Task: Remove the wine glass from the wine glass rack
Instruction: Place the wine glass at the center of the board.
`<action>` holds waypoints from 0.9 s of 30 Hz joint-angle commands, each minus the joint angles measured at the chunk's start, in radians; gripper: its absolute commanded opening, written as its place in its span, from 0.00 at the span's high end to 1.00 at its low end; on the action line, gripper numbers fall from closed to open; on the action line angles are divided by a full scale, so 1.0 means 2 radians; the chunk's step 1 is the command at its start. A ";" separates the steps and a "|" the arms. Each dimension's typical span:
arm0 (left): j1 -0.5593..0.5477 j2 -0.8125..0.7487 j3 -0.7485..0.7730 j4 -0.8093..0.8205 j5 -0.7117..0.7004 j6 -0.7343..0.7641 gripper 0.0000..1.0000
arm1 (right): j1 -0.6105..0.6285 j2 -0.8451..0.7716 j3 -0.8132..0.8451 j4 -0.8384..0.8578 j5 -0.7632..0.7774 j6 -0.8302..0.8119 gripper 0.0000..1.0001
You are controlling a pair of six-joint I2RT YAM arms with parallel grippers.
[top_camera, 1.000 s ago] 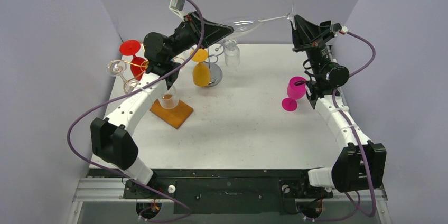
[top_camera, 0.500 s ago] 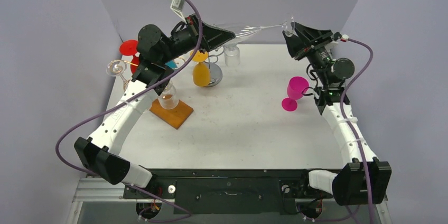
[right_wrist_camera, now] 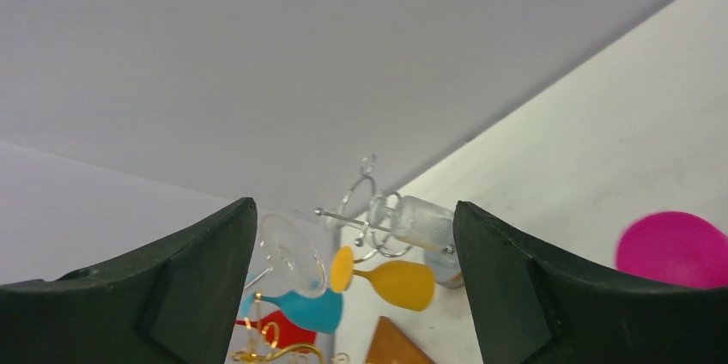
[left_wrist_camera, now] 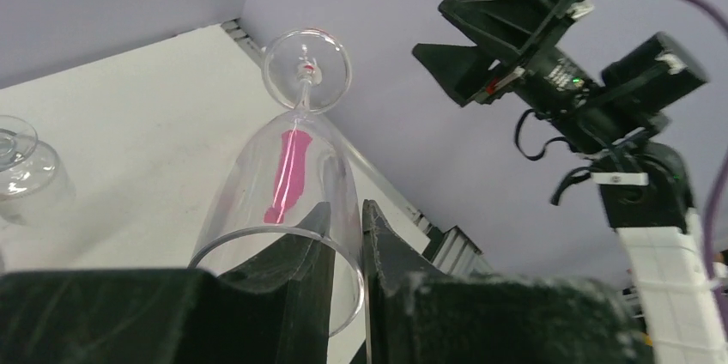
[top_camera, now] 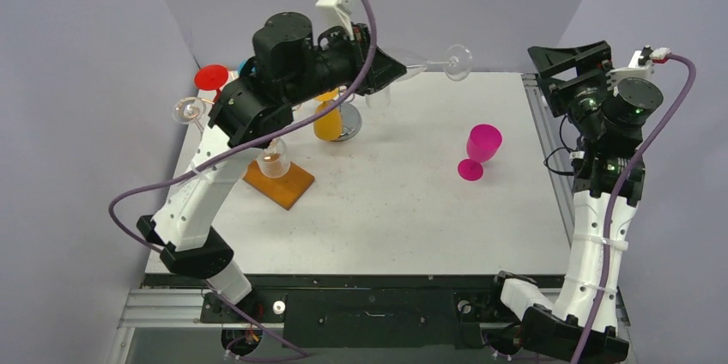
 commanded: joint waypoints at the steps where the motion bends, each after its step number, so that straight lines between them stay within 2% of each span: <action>1: -0.044 0.081 0.101 -0.163 -0.113 0.053 1.00 | -0.002 -0.023 0.041 -0.144 0.069 -0.142 0.20; 4: -0.066 0.138 0.149 -0.202 -0.145 0.051 1.00 | -0.002 -0.031 0.051 -0.170 0.101 -0.164 0.20; 17: -0.108 0.294 0.191 -0.216 -0.178 0.040 1.00 | -0.001 -0.051 0.055 -0.184 0.119 -0.171 0.20; 27: -0.115 0.358 0.209 -0.210 -0.180 0.050 1.00 | 0.000 -0.056 0.051 -0.185 0.121 -0.171 0.20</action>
